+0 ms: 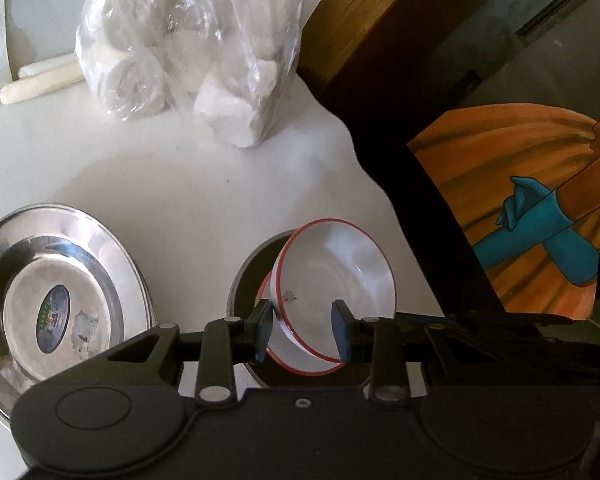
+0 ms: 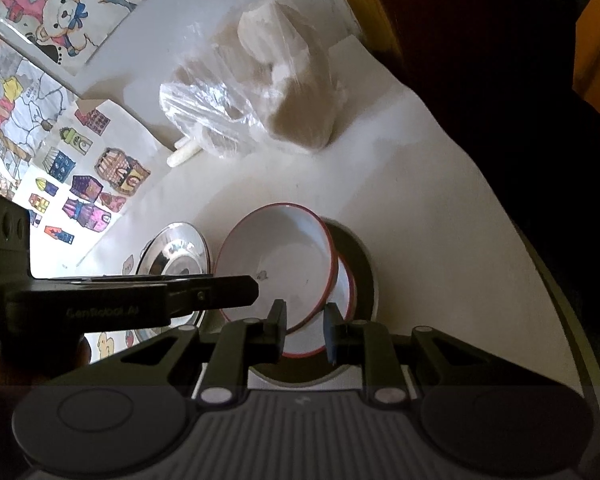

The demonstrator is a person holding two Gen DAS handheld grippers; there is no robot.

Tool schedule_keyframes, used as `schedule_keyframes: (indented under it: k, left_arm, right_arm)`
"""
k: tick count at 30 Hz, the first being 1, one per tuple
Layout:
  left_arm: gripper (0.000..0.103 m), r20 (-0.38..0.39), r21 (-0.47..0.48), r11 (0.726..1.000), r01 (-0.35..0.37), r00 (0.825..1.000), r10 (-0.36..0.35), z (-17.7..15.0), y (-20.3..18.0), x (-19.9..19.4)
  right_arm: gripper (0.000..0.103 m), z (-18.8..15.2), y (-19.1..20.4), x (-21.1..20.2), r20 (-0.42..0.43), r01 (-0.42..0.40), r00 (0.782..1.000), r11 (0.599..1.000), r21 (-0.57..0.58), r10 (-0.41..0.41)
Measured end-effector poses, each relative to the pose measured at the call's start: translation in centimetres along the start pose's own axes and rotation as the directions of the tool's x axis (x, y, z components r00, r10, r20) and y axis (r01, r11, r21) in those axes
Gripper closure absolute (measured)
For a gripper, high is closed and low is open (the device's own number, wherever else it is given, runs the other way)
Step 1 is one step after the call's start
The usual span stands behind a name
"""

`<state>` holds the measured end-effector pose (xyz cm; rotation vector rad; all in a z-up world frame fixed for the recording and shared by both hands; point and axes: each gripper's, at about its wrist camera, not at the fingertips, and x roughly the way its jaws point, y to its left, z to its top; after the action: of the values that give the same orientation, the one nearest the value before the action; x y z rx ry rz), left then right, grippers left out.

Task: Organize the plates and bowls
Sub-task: 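Lift the second white bowl and lower it into the nested bowls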

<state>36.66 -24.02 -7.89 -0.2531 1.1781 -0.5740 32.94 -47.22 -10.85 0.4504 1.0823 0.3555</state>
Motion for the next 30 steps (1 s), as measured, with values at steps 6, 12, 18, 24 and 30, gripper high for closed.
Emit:
schedule_keyframes:
  k: [6,12,18,24,30]
  left_arm:
    - [0.070,-0.021,-0.013,1.000,-0.013,1.000,0.012,-0.3,0.1,0.4]
    - [0.070,-0.042,-0.014,1.000,-0.021,0.999,0.020,-0.3,-0.1,1.0]
    - [0.068,-0.074,-0.015,0.999,-0.042,0.996,0.040,-0.5,-0.4,1.7]
    - [0.067,-0.076,-0.028,0.998,-0.056,0.996,0.054,-0.4,-0.3,1.9]
    - [0.063,-0.070,-0.045,0.997,-0.064,0.996,0.061,-0.5,-0.5,2.1]
  right_arm:
    - [0.080,-0.4,-0.1,0.4,-0.030,-0.002,1.000,1.000,0.002,0.002]
    - [0.080,-0.3,-0.3,0.3,-0.041,0.004,0.999,1.000,0.002,-0.004]
    - [0.079,-0.2,-0.5,0.5,-0.057,0.004,0.998,1.000,-0.001,-0.004]
    - [0.078,0.0,-0.4,0.8,-0.074,-0.002,0.997,1.000,-0.014,0.001]
    - [0.078,0.2,-0.5,0.8,-0.089,-0.013,0.996,0.999,-0.036,0.010]
